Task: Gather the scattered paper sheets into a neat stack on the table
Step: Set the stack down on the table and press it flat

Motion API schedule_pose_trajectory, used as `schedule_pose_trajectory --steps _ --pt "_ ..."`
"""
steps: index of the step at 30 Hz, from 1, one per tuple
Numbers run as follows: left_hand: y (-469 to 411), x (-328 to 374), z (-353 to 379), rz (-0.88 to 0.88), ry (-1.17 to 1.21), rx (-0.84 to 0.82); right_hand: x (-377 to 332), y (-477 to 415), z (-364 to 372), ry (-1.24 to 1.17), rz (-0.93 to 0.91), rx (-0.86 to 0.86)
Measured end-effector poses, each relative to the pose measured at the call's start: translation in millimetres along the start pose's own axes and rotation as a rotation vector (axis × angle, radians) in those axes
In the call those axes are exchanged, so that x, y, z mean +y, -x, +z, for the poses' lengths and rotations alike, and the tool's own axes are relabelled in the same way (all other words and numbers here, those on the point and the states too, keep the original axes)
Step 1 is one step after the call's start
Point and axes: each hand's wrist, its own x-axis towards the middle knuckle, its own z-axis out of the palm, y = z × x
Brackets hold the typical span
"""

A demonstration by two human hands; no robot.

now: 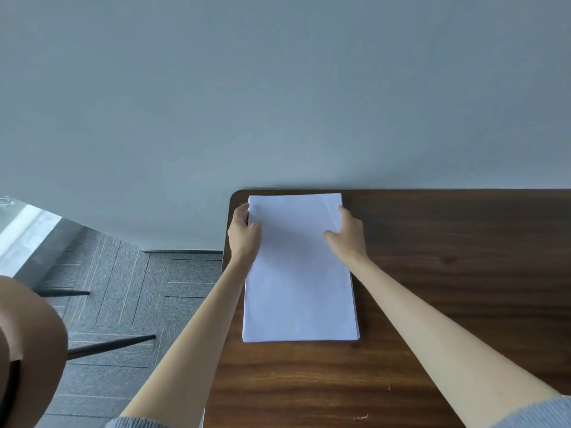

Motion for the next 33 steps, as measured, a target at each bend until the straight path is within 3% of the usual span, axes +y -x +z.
schedule_pose_trajectory --steps 5,8,11,13,15,21,27,33 --pt "-7.5 -5.5 -1.0 0.072 -0.108 0.019 1.0 3.4 -0.8 0.094 -0.04 0.008" --pt "-7.4 -5.3 -1.2 0.11 -0.248 0.039 5.0 0.1 -0.7 0.205 -0.109 0.13" --pt "-9.5 -9.3 5.2 0.508 -0.658 0.11 2.9 -9.1 4.3 0.438 -0.31 0.241" --pt "-12.9 -13.3 12.6 0.765 -0.904 0.011 -1.4 -15.3 11.5 0.572 -0.441 0.227" --pt "-18.5 -19.5 19.7 0.859 -1.045 -0.104 -2.0 -23.3 20.7 0.654 -0.511 0.182" --pt "-28.8 -40.6 25.4 0.853 -1.098 -0.204 23.3 -38.1 35.8 0.756 -0.497 0.087" --pt "-23.8 -44.1 28.1 0.859 -1.051 -0.191 32.4 -31.4 34.5 0.734 -0.502 0.171" --pt "-34.7 -52.2 27.6 0.752 -0.947 -0.12 34.3 -38.5 43.0 0.635 -0.346 0.274"
